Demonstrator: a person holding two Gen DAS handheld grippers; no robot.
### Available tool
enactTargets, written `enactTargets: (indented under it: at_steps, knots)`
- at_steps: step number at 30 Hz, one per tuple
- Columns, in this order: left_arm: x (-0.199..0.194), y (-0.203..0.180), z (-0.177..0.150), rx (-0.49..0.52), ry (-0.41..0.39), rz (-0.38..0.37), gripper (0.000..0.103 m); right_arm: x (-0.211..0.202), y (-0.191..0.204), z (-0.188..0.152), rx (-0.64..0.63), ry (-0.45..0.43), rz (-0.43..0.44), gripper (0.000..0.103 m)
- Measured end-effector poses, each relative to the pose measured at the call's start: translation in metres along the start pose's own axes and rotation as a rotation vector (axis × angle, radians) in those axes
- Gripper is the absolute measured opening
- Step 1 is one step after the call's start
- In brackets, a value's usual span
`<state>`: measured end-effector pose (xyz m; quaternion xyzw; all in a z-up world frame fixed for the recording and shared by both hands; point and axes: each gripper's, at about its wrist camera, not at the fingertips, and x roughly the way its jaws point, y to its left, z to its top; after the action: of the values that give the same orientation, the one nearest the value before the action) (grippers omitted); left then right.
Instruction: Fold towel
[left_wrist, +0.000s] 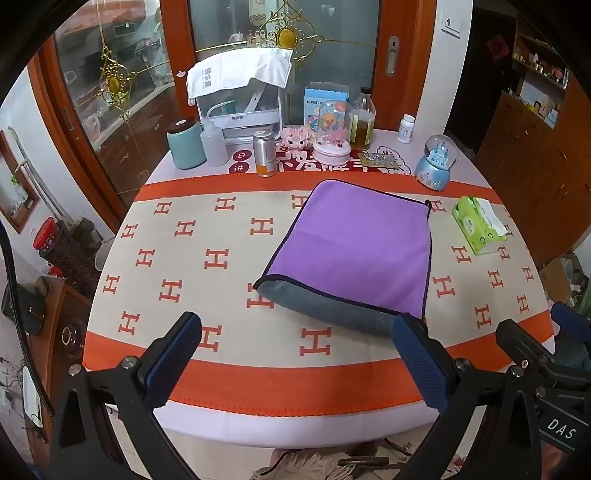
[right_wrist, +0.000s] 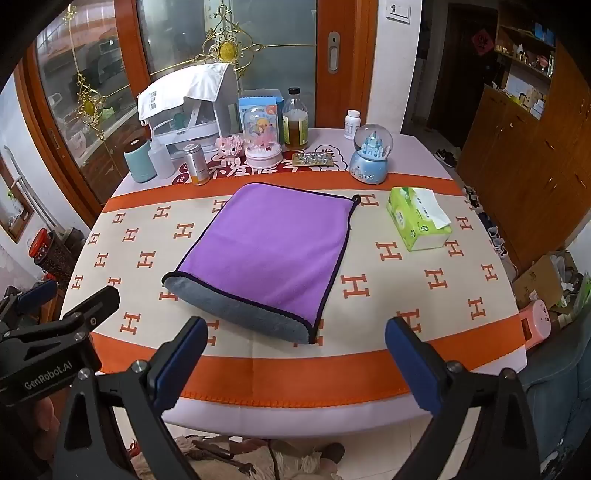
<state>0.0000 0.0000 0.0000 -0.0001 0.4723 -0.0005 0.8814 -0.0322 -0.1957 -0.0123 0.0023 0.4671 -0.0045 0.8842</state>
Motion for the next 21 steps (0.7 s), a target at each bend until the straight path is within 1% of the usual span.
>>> enactTargets:
  at_steps: [21]
  knots:
    - [-0.0017, 0.0037, -0.0032, 0.032, 0.007, -0.01, 0.102, 0.0005, 0.0082, -0.0089, 0.008, 0.01, 0.01, 0.097]
